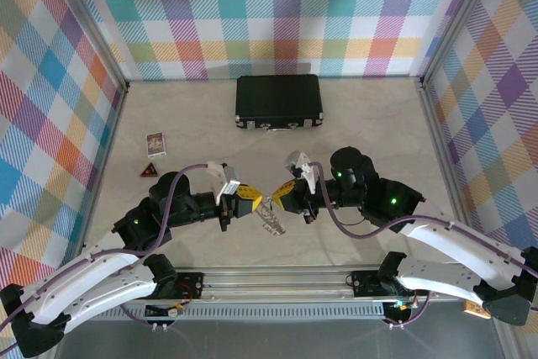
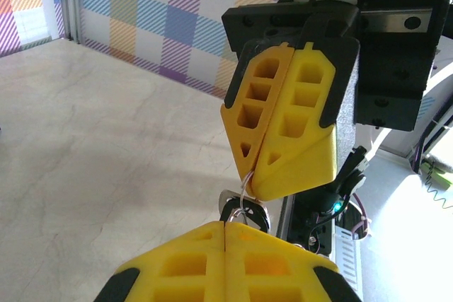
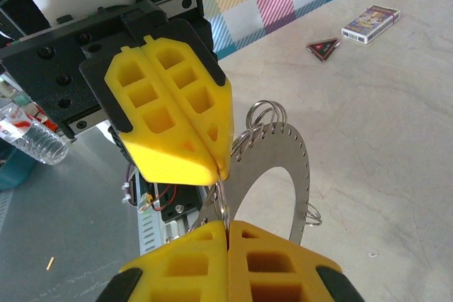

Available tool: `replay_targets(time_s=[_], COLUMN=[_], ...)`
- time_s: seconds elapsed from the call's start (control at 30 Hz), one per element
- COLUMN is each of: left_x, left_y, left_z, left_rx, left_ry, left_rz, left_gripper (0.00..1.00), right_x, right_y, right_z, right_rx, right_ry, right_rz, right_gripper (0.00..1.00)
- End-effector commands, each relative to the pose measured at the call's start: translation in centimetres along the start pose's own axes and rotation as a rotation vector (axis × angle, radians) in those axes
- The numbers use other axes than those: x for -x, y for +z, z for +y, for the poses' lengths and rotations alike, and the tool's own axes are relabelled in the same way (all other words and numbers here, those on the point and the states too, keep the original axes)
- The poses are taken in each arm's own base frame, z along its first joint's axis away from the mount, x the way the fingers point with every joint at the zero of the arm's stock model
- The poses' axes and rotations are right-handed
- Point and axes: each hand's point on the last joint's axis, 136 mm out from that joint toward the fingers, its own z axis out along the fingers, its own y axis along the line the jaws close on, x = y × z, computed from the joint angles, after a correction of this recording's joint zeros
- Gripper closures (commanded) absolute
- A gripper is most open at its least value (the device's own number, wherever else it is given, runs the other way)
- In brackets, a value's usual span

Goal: Put the keys on the keyring

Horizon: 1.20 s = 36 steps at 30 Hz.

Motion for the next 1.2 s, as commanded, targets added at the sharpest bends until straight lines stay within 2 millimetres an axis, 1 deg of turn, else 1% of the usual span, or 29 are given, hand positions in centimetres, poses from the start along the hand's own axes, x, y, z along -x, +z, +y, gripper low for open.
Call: replay_targets(time_s=[0.0,0.2,0.4,0.6,0.97,1.17], left_x=[1.2,1.26,0.97,1.25,1.17,1.06], left_y=[-0.39,-0.48,-0.28,-0.3,-0.2,-0.22], left_z=[-0.58,-0.57,-0.26,-0.4,-0.31,-0.21], left_rx=[-0.018,-0.016,-0.004,-0.009,-0.007,-0.002], left_ry=[0.039,0.042,0.042,0.046,0.045,0.044], left_rz=[-0.054,-0.058,-0.046,-0.053,-0.052,-0.049], left_gripper=[1.0,1.0,1.0,1.0,1.0,1.0], right_x=[0.2,0.05,0.58,0.33,0.2,0.18], right_y=[-0.02,0.22,-0.53,-0.15,0.24,0.05], right_z=[0.17,0.29,0.77,0.9,0.92,0.89], right_rx=[0.005,0.018,0.023,0.041,0.054,0.046], right_ry=[0.004,0.012,0.008,0.022,0.026,0.024], right_rz=[-0.02,-0.006,-0.021,-0.006,0.002,0.0], right_gripper=[1.0,1.0,1.0,1.0,1.0,1.0])
